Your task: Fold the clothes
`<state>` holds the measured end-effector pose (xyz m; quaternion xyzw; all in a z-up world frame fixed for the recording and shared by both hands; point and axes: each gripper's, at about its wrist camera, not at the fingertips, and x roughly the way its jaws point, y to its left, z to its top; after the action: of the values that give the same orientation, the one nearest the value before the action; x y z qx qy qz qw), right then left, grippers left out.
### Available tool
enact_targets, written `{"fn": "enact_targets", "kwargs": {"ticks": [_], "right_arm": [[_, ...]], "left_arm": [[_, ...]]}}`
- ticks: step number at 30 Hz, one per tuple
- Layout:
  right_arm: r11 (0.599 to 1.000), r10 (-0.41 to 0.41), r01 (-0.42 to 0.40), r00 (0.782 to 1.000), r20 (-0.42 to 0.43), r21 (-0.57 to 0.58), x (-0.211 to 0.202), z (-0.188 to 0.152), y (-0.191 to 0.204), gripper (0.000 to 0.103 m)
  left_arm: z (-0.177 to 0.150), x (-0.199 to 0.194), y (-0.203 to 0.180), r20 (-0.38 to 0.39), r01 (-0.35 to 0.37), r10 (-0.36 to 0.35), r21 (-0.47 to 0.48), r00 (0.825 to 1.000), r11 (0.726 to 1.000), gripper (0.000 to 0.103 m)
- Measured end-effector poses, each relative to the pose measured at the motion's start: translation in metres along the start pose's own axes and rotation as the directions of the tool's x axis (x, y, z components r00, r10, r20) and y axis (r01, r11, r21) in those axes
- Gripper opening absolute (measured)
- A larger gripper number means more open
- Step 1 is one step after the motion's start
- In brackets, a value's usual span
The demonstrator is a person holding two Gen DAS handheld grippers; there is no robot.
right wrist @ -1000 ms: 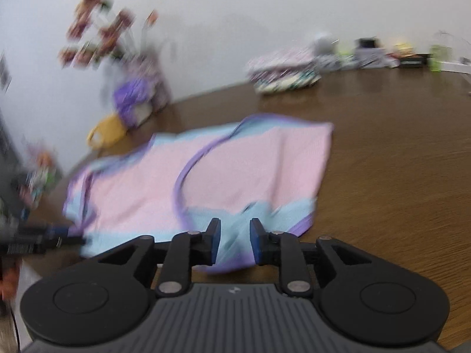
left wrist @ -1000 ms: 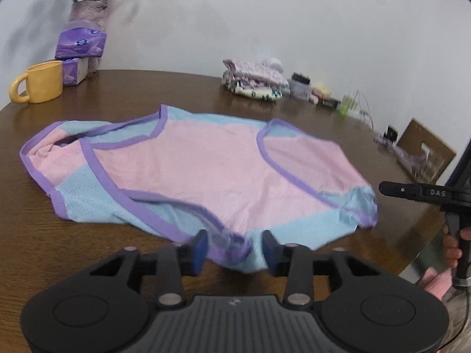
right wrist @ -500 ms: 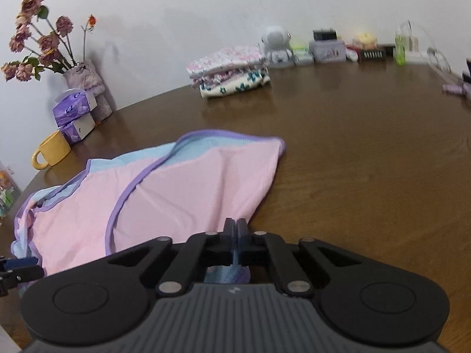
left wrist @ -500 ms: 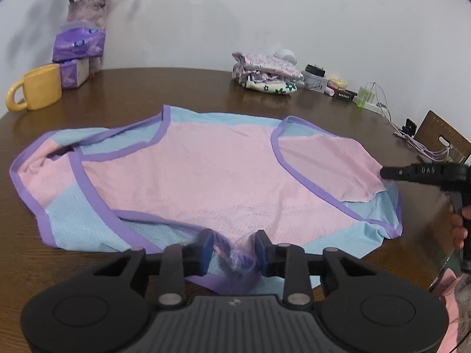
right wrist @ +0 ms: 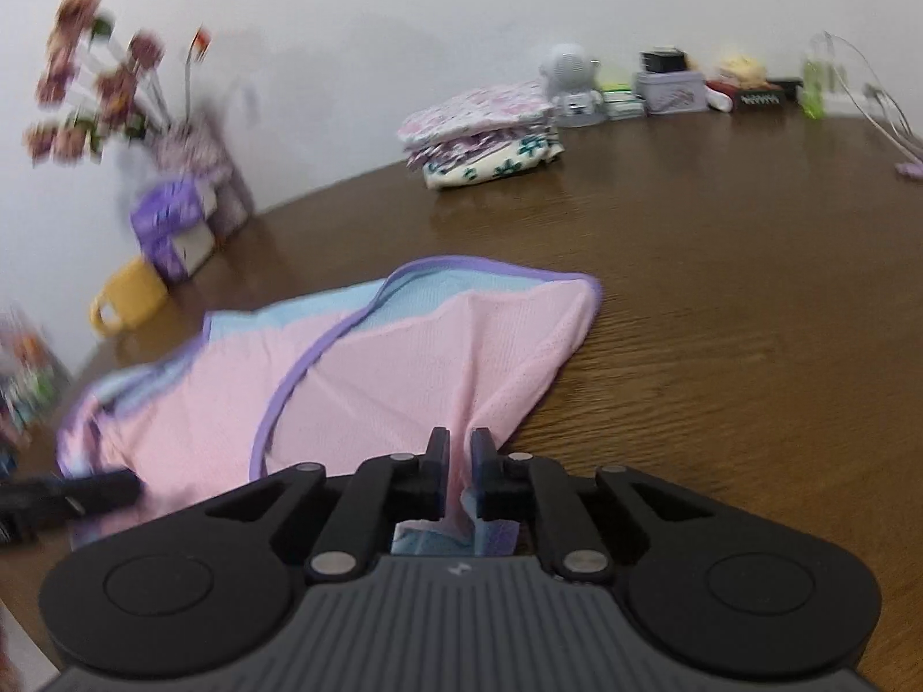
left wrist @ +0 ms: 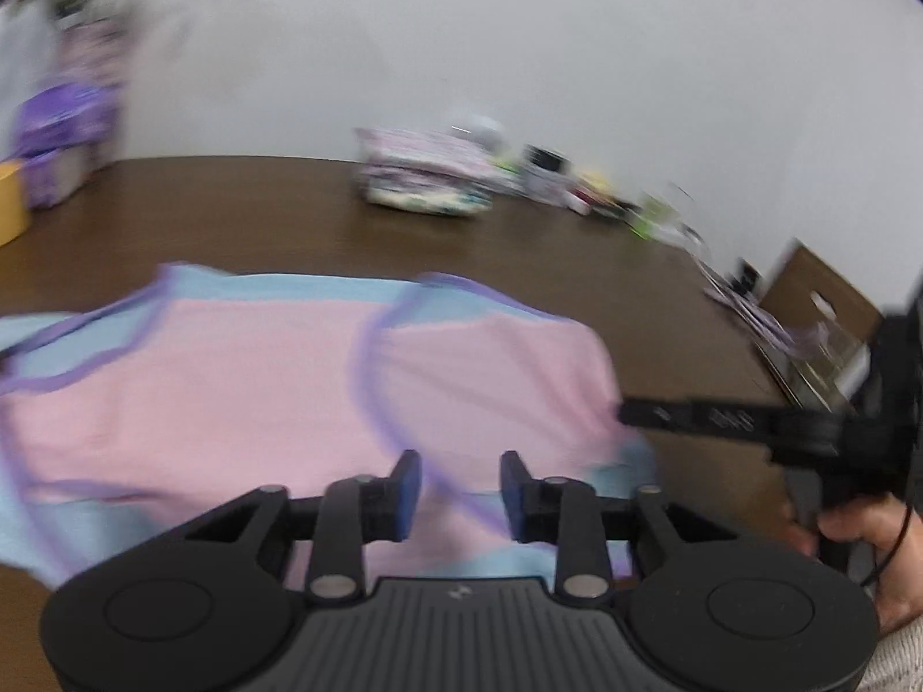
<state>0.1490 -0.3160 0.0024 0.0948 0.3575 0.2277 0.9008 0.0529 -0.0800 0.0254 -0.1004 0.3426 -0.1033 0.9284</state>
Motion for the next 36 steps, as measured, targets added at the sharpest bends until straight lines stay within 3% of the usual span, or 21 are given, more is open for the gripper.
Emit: {"fn": "enact_targets", "kwargs": {"ticks": [4, 10, 14, 16, 24, 25, 28, 36], "right_arm": [[0.999, -0.017, 0.017, 1.000, 0.010, 0.039, -0.006, 0.003, -0.020, 0.017], [0.997, -0.014, 0.014, 1.000, -0.004, 0.079, 0.003, 0.008, -0.039, 0.028], [0.994, 0.018, -0.019, 1.000, 0.003, 0.107, 0.008, 0.011, -0.047, 0.028], [0.993, 0.032, -0.032, 0.999, 0.000, 0.117, 0.010, 0.011, -0.050, 0.028], [0.988, 0.069, -0.066, 0.997, -0.019, 0.139, 0.024, 0.011, -0.047, 0.028], [0.988, 0.072, -0.068, 0.997, -0.022, 0.138, 0.027, 0.011, -0.045, 0.028], [0.992, 0.065, -0.061, 0.997, -0.033, 0.115, 0.031, 0.009, -0.038, 0.007], [0.998, 0.051, -0.051, 0.999, 0.009, 0.031, 0.011, -0.013, -0.023, 0.004]], "left_arm": [[-0.007, 0.030, -0.054, -0.035, 0.051, -0.049, 0.053, 0.998, 0.997, 0.035], [-0.020, 0.067, -0.096, -0.026, 0.018, -0.015, 0.088, 1.000, 0.996, 0.034], [-0.019, 0.085, -0.103, -0.011, -0.035, 0.037, 0.096, 0.999, 0.995, 0.030], [-0.018, 0.091, -0.104, -0.019, -0.041, 0.043, 0.090, 0.999, 0.995, 0.011], [-0.018, 0.091, -0.097, -0.004, -0.050, 0.050, 0.075, 0.999, 0.996, 0.006], [-0.018, 0.090, -0.096, -0.001, -0.051, 0.051, 0.075, 0.999, 0.996, 0.006], [-0.019, 0.088, -0.094, 0.003, -0.050, 0.050, 0.071, 0.999, 0.996, 0.004], [-0.022, 0.079, -0.070, 0.016, -0.012, 0.013, -0.027, 1.000, 1.000, 0.004]]}}
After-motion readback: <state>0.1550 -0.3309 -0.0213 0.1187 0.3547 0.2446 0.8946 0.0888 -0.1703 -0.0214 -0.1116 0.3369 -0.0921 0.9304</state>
